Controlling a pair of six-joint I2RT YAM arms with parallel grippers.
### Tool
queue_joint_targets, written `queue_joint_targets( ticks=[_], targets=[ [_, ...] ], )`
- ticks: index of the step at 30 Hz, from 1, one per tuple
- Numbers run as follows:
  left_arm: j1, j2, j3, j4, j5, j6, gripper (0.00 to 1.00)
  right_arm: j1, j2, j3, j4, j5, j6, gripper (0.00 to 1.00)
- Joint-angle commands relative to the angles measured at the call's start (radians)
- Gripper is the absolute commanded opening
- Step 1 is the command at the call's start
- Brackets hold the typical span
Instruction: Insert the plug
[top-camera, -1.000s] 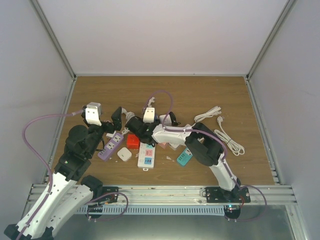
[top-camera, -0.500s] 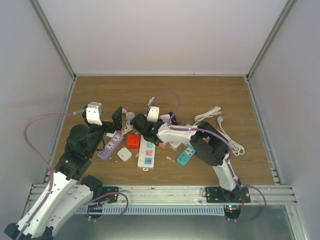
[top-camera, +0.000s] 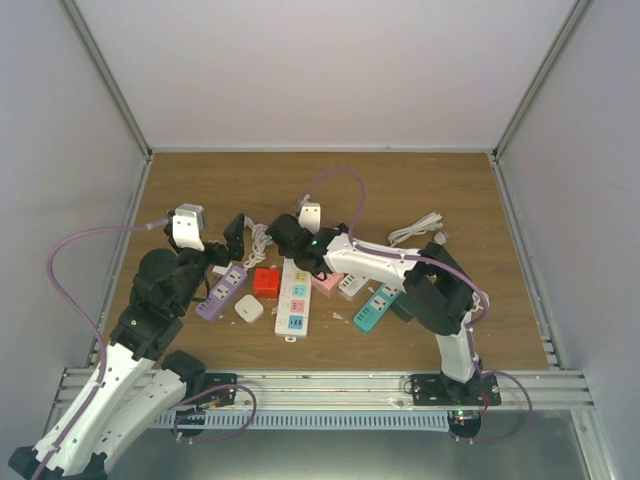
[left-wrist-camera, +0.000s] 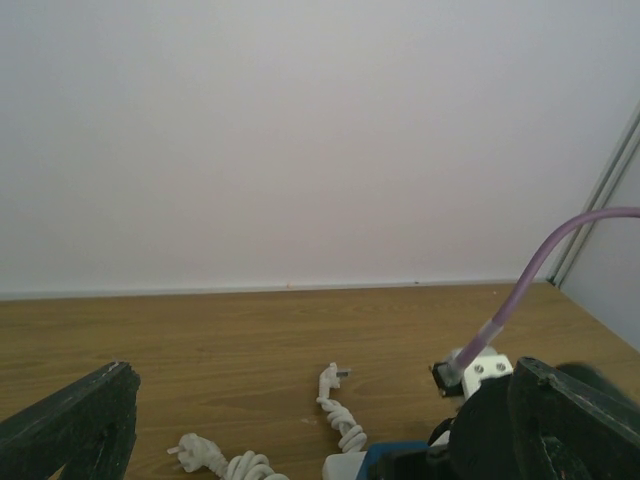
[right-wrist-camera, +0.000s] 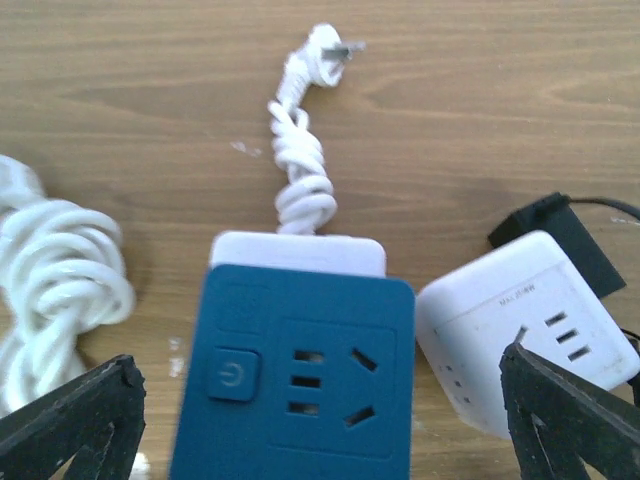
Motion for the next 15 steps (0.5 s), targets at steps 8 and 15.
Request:
queue_joint_targets(
  ticks=[8,15],
  targets=[
    [0.007,-0.003,-0.005,0.038,-0.024,-0.002,0.99,-0.033,0.006,0.105,-0.111,-0.094,0.013,0.88],
    [0.007,-0.002,-0.005,0.039,-0.021,-0.001,0.99,-0.045,0.056,0.137,-0.113,-0.140,-0.006,0.84]
  ],
)
